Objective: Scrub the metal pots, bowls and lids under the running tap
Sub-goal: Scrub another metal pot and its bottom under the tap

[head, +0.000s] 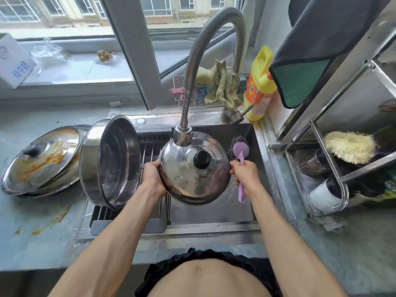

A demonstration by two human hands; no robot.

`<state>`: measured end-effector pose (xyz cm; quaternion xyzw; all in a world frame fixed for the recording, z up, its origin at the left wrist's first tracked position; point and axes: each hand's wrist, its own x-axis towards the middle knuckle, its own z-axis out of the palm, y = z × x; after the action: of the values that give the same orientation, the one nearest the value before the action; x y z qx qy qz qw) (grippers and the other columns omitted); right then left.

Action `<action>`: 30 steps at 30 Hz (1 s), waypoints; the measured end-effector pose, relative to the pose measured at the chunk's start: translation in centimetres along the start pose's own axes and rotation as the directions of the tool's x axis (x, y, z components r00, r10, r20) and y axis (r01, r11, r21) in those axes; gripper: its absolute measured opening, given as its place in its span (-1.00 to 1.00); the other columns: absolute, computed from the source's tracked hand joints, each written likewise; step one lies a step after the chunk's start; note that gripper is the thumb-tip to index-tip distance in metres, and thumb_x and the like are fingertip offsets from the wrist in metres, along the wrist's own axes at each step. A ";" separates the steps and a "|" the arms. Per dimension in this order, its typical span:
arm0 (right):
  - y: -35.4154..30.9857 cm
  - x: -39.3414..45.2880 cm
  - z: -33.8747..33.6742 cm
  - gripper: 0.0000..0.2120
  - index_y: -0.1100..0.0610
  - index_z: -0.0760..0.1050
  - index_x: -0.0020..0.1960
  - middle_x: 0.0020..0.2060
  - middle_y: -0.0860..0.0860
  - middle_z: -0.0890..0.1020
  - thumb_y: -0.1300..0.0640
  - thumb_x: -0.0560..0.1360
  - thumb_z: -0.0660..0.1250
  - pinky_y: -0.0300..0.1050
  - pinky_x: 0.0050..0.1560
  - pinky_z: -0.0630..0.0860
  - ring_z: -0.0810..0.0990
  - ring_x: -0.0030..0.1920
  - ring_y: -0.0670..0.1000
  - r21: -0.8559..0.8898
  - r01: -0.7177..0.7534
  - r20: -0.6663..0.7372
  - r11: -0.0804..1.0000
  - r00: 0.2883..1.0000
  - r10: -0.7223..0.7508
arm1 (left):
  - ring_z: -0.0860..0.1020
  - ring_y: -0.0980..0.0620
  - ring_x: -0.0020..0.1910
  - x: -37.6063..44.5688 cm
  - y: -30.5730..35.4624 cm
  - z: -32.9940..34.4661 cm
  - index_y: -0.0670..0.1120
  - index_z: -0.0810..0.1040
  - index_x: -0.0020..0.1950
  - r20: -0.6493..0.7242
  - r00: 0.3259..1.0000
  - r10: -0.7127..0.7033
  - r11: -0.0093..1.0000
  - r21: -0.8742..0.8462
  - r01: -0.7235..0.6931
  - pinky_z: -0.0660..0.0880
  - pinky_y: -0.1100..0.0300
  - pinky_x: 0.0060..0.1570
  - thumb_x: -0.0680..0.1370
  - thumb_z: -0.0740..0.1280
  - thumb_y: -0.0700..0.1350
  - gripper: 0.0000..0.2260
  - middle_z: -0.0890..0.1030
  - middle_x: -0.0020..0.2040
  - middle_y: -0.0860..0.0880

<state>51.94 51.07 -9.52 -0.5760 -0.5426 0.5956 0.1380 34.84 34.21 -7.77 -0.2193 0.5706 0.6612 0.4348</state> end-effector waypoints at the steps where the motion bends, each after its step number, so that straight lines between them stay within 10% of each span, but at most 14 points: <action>1: -0.3 -0.1 -0.2 -0.88 0.23 0.52 -0.11 -0.34 0.06 0.58 0.17 0.54 0.30 -0.19 -0.47 0.31 0.35 -0.52 -0.02 -0.011 0.012 0.000 1.000 1.000 -0.012 | 0.65 -0.14 -0.15 0.0 0.3 0.2 -0.03 0.59 -0.12 0.005 1.000 0.011 1.000 -0.005 -0.011 0.60 0.03 -0.32 0.65 0.10 -0.06 -0.70 0.73 -0.15 -0.09; 7: -1.6 -0.5 -0.8 -0.83 0.21 0.57 -0.16 -0.38 0.05 0.58 0.12 0.53 0.34 -0.16 -0.48 0.33 0.38 -0.52 -0.01 -0.031 0.052 0.019 0.998 0.998 -0.051 | 0.63 -0.20 0.16 -0.8 1.1 1.1 -0.02 0.65 -0.02 0.005 0.999 0.045 0.999 0.018 -0.046 0.53 -0.14 0.25 0.62 0.14 -0.03 -0.72 0.68 0.20 -0.12; 18: -1.2 -2.2 -1.0 -0.81 0.25 0.57 -0.08 -0.32 0.09 0.60 0.11 0.54 0.35 -0.19 -0.51 0.33 0.37 -0.51 -0.02 -0.069 0.036 0.073 0.997 0.997 -0.031 | 0.61 -0.15 0.29 1.5 1.3 0.1 0.01 0.63 0.08 -0.005 0.991 0.132 0.989 0.061 -0.131 0.55 -0.15 0.28 0.44 0.32 -0.03 -0.75 0.64 0.30 -0.10; 27: -0.4 -2.1 -1.6 -0.82 0.21 0.51 -0.09 -0.32 0.09 0.60 0.12 0.60 0.27 -0.26 -0.55 0.27 0.32 -0.52 -0.03 -0.114 0.027 0.106 0.993 0.994 -0.015 | 0.51 0.00 -0.35 -1.8 -0.3 2.7 -0.10 0.46 -0.33 0.087 0.953 0.290 0.791 0.540 -0.289 0.46 0.11 -0.28 0.68 0.28 0.05 -0.59 0.55 -0.34 -0.06; 30: -0.1 -1.8 -2.0 -0.79 0.20 0.54 -0.05 -0.27 0.12 0.66 0.12 0.63 0.21 -0.28 -0.56 0.28 0.35 -0.57 -0.07 -0.188 0.081 0.088 0.979 0.994 -0.065 | 0.67 -0.19 -0.04 -0.9 -1.4 2.3 -0.20 0.64 -0.09 0.126 0.956 0.263 0.788 0.543 -0.289 0.59 -0.12 0.13 0.62 0.31 0.04 -0.68 0.70 -0.05 -0.20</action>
<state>54.09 50.63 -7.93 -0.5416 -0.6233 0.5582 0.0815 36.93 36.06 -7.22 0.0167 0.7543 0.5274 0.3907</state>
